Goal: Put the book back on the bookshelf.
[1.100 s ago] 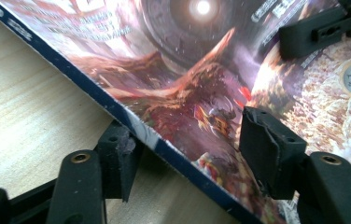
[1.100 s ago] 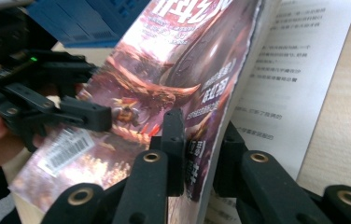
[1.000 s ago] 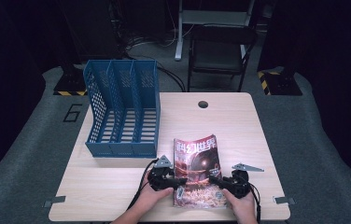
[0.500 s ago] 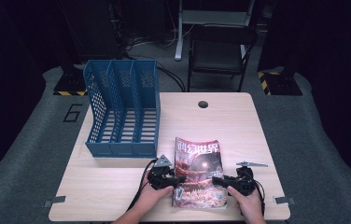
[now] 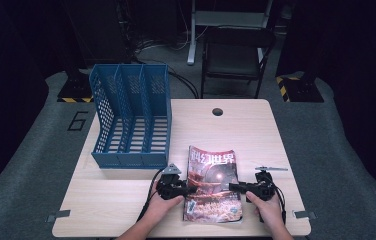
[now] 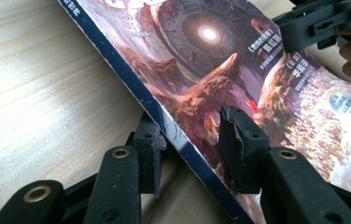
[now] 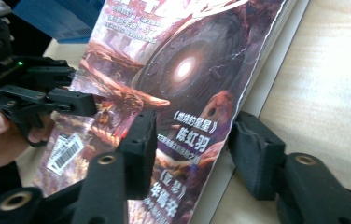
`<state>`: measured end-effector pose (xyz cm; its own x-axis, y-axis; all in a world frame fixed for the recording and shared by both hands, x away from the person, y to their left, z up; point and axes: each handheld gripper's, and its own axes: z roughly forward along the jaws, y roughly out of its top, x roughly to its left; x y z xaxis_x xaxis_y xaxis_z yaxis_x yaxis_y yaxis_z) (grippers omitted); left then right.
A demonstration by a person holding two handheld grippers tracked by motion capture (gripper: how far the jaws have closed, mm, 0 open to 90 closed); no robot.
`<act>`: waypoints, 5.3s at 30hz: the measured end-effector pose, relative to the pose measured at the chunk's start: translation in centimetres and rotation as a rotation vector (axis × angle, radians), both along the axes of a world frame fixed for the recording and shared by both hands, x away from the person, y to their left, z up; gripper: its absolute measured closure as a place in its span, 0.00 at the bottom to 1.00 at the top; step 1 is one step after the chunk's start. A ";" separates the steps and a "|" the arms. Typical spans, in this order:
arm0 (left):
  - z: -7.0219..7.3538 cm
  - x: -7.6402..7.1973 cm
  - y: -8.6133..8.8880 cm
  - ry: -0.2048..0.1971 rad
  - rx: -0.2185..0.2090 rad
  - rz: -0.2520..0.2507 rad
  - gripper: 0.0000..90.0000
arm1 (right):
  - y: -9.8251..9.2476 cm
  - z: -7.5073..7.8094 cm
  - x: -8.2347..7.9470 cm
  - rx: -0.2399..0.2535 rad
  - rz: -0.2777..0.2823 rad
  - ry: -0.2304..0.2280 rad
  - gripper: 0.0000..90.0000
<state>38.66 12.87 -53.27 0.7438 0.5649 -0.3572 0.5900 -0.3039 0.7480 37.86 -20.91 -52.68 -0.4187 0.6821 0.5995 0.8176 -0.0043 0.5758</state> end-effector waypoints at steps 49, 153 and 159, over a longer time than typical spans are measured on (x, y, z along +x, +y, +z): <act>2.9 0.1 1.4 -0.053 -0.027 0.001 0.79 | 1.8 2.0 -1.7 -0.116 0.111 -0.376 0.85; 14.7 -6.3 3.8 -0.348 -0.152 -0.096 0.79 | 6.7 3.4 -4.0 -0.257 0.184 -0.629 0.89; 15.9 -5.6 3.0 -0.381 -0.130 -0.102 0.80 | 6.6 3.4 -4.0 -0.245 0.168 -0.619 0.84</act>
<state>33.01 15.88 -37.38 0.8863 0.4500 -0.1092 0.2358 -0.2354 0.9429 33.87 -14.33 -49.30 -0.7465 0.6633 0.0524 0.3157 0.2837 0.9054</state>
